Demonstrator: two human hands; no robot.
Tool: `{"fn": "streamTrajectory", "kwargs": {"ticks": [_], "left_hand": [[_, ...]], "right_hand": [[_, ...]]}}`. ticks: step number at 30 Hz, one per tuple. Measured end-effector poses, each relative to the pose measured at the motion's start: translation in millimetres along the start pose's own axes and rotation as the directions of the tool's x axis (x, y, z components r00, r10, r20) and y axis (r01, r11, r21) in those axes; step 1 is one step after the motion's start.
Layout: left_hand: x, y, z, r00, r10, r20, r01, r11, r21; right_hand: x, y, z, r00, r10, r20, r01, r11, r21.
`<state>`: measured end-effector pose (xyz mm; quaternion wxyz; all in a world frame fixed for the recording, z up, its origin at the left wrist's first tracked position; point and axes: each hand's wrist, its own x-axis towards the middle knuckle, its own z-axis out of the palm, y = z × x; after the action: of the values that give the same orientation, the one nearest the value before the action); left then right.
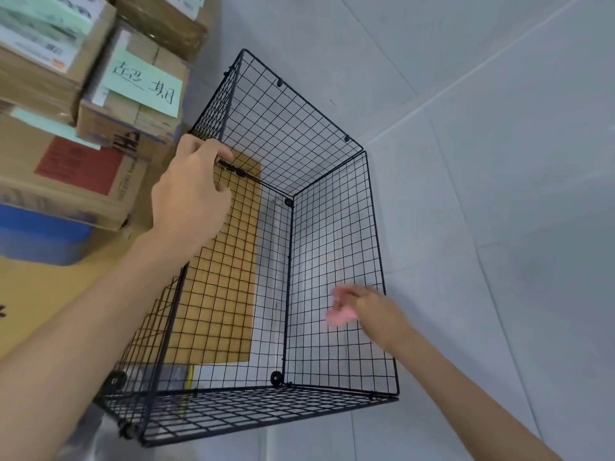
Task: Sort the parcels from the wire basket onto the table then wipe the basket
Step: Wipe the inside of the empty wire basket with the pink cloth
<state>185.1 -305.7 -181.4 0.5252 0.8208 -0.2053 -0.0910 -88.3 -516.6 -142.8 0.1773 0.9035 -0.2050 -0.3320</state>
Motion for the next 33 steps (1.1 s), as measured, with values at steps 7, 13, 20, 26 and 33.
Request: {"fn": "streamTrajectory", "kwargs": {"ticks": [7, 13, 20, 26, 33], "left_hand": [[-2, 1, -2, 1.0, 0.0, 0.011, 0.0, 1.0, -0.002], [-2, 3, 0, 1.0, 0.011, 0.021, -0.012, 1.0, 0.008], [-2, 2, 0, 1.0, 0.006, 0.004, -0.007, 1.0, 0.009], [-2, 2, -1, 1.0, 0.025, -0.007, -0.025, 1.0, 0.007], [-3, 1, -5, 0.999, 0.052, 0.003, -0.052, 0.999, 0.011]], "right_hand": [[-27, -47, 46, 0.885, -0.168, 0.434, 0.119, 0.983, 0.139], [-3, -42, -9, 0.887, -0.048, 0.459, -0.042, 0.982, 0.185], [24, -23, 5, 0.993, 0.118, 0.021, -0.115, 0.989, -0.089], [4, -75, 46, 0.785, -0.062, 0.617, 0.063, 0.998, 0.02], [22, -8, -7, 0.988, 0.156, -0.014, -0.157, 0.978, -0.136]]}}
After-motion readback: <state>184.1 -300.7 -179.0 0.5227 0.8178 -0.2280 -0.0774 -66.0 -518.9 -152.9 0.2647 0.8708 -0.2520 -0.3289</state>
